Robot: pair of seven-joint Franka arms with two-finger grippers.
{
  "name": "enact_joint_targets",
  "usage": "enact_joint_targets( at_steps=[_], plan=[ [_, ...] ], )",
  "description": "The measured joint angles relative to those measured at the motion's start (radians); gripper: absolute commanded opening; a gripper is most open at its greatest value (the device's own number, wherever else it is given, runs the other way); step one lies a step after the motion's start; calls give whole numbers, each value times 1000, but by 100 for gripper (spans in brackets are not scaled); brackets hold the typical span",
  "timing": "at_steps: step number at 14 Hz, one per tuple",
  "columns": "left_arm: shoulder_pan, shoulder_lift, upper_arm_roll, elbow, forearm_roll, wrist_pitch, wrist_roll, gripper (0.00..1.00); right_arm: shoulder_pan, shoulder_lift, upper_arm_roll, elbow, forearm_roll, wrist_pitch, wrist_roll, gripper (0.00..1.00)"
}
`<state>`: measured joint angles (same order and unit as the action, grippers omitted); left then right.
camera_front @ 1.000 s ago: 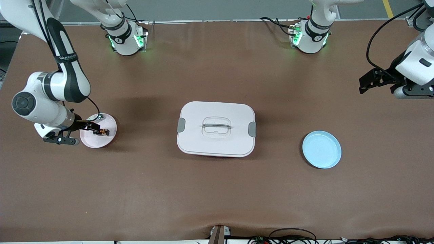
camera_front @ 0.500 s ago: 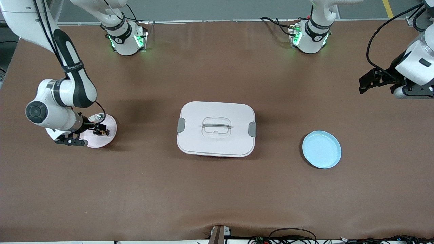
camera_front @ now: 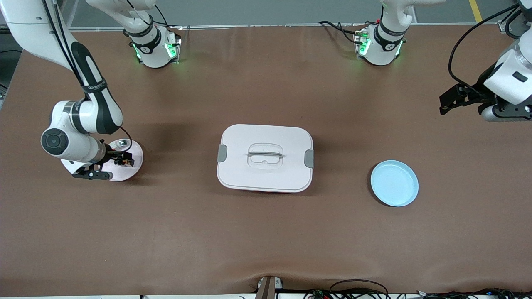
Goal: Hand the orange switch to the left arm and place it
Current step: 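Close the right gripper on the black-orange switch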
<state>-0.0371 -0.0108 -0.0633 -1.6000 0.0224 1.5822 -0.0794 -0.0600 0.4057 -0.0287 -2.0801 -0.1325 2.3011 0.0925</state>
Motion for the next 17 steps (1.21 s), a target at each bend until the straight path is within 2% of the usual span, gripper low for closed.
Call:
enact_joint_targets(
  at_steps=[17],
  plan=[
    [4,-6,2,8,0,-13,0,100,27,95,3,48,-7,23,56,100]
  ],
)
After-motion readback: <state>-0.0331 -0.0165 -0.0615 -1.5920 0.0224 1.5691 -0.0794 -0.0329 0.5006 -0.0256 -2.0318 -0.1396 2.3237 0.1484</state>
